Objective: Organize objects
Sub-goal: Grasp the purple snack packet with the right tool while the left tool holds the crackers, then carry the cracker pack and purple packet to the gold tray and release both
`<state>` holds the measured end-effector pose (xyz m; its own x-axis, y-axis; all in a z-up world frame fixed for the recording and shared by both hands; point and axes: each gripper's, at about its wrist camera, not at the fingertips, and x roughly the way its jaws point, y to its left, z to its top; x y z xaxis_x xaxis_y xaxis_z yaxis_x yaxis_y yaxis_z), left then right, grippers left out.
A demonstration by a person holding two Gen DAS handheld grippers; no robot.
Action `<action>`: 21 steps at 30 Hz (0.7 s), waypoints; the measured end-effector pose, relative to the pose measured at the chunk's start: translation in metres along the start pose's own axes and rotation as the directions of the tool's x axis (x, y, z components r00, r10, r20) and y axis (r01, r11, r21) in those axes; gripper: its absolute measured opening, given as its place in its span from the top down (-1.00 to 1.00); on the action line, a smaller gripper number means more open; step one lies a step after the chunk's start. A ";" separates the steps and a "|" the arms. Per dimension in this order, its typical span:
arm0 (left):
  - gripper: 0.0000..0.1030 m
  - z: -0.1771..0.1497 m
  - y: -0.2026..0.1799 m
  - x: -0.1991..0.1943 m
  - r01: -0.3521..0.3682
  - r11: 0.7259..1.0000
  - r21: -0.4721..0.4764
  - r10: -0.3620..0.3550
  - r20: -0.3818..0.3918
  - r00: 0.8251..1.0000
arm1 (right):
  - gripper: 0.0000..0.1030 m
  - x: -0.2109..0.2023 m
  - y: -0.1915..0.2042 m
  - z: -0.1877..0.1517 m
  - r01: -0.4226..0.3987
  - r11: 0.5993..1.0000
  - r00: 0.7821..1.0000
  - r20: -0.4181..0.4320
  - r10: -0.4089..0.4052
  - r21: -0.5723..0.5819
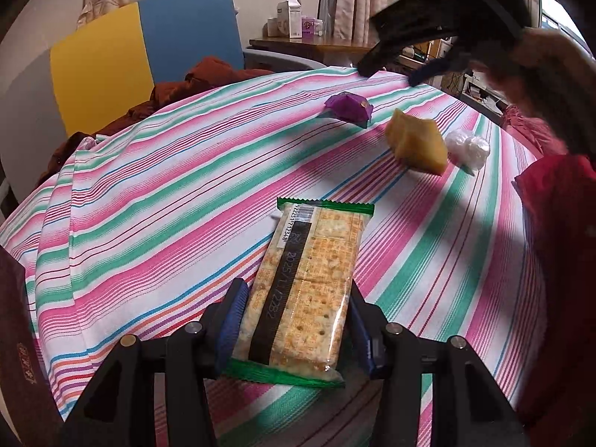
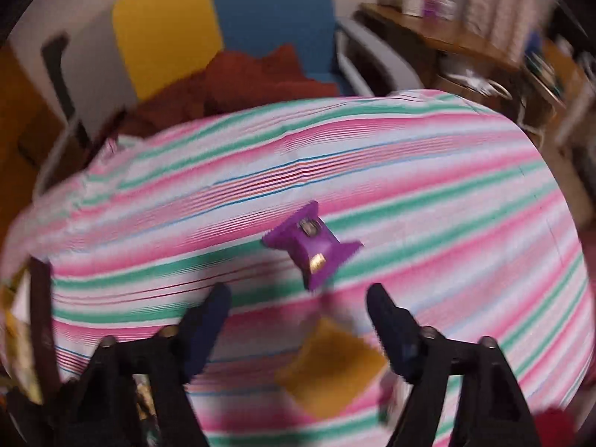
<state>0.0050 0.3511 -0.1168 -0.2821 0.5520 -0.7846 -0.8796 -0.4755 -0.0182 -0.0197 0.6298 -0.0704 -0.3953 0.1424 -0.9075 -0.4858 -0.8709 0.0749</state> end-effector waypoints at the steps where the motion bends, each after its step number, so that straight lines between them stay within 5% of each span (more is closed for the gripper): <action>1: -0.01 0.000 0.001 0.000 0.003 1.000 -0.003 -0.003 0.001 1.000 | -0.42 0.014 0.004 0.007 0.010 0.999 0.999 -0.034 -0.012 -0.033; 6: -0.01 0.001 0.002 0.002 0.008 1.000 -0.006 -0.008 0.002 1.000 | -0.39 0.051 0.014 0.023 0.095 0.985 0.991 -0.077 -0.107 -0.143; 9: -0.01 0.001 0.002 0.002 0.009 1.000 -0.007 -0.009 0.004 1.000 | 0.10 0.069 0.016 0.025 0.159 0.968 0.977 -0.110 -0.183 -0.195; 10: -0.01 0.001 0.001 0.002 0.010 1.000 -0.008 -0.009 0.005 1.000 | 0.11 0.071 0.016 0.023 0.164 0.966 0.976 -0.111 -0.189 -0.201; 21: 0.05 0.001 0.007 -0.005 0.025 0.997 -0.071 -0.025 0.007 1.000 | 0.12 0.037 0.056 -0.032 -0.037 0.987 0.994 -0.107 0.020 -0.157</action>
<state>-0.0001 0.3460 -0.1124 -0.2631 0.5682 -0.7797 -0.8568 -0.5090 -0.0818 -0.0366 0.5708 -0.1136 -0.3191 0.0732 -0.9449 -0.3427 -0.9385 0.0430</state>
